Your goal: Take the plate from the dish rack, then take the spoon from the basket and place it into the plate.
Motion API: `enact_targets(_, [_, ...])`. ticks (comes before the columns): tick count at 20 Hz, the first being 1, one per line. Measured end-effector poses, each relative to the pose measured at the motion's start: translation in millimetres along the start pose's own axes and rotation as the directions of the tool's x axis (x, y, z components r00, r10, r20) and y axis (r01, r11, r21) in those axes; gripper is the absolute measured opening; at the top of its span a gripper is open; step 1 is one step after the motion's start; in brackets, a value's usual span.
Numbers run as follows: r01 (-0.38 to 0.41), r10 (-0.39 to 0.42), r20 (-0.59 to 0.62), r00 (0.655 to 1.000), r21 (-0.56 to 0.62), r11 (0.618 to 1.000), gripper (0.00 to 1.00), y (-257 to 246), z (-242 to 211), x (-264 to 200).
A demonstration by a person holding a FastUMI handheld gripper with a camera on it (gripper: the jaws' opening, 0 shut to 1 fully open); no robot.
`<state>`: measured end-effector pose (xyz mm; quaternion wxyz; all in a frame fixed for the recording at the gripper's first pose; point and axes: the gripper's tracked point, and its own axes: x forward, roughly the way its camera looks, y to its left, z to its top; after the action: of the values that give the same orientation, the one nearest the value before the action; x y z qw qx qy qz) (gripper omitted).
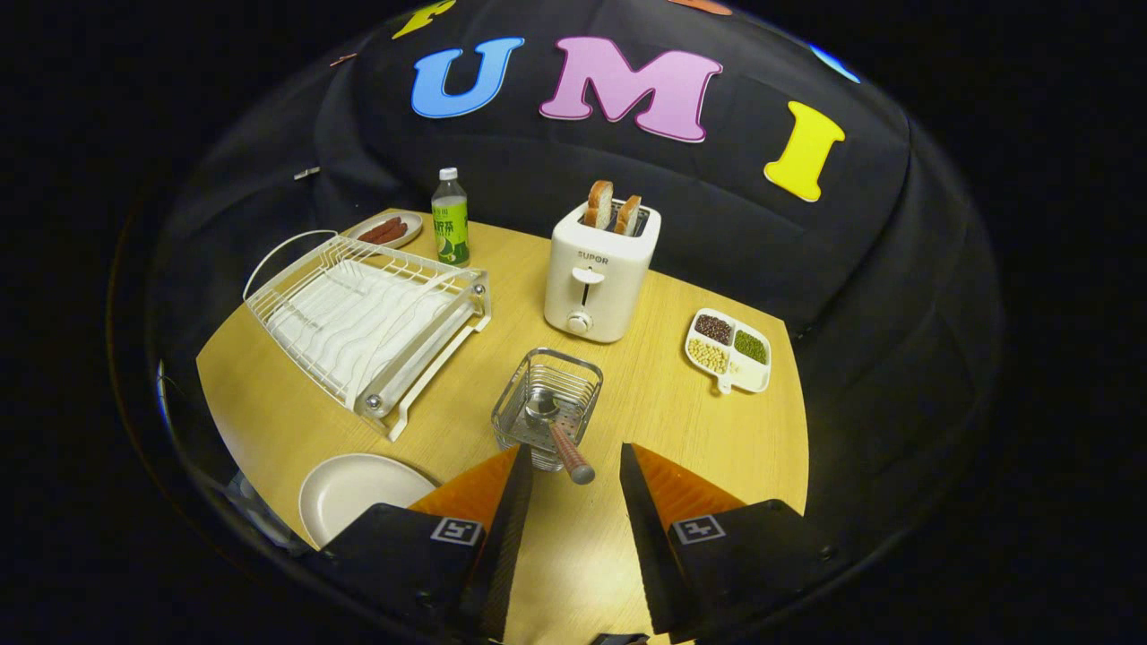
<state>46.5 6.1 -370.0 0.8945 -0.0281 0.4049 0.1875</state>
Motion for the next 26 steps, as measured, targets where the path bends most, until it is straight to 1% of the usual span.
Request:
enact_targets(3, [-0.049,0.050,-0.032,0.998,0.009,0.999,0.61,3,-4,19])
enact_targets(7, [-0.098,0.099,-0.055,0.994,0.013,0.995,0.51,11,-7,32])
enact_targets(8, [-0.105,0.105,-0.064,0.992,0.014,0.994,0.44,11,-9,34])
enact_targets(9, [-0.107,0.107,-0.075,0.991,0.014,0.994,0.42,11,-11,37])
enact_targets(10, [-0.111,0.112,-0.086,0.990,0.017,0.994,0.36,11,-13,39])
enact_targets(11, [-0.118,0.119,-0.089,0.989,0.026,0.993,0.34,12,-13,40])
enact_targets(12, [-0.127,0.130,-0.090,0.987,0.042,0.991,0.25,13,-12,41])
enact_targets(14, [-0.150,0.157,-0.097,0.983,0.079,0.986,0.19,16,-12,40])
enact_targets(16, [-0.167,0.177,-0.095,0.980,0.109,0.980,0.16,18,-11,39])
enact_targets(17, [-0.171,0.182,-0.086,0.980,0.122,0.978,0.15,18,-9,35])
enact_targets(18, [-0.166,0.177,-0.068,0.982,0.134,0.977,0.15,16,-3,34])
enact_targets(19, [-0.165,0.173,-0.049,0.984,0.147,0.975,0.12,15,1,31])
enact_targets(21, [-0.163,0.169,-0.020,0.985,0.170,0.972,0.12,14,9,23])
enact_targets(24, [-0.162,0.163,0.012,0.987,0.169,0.972,0.12,13,20,6])
enact_targets(26, [-0.153,0.146,0.058,0.988,0.157,0.976,0.12,12,31,-16])
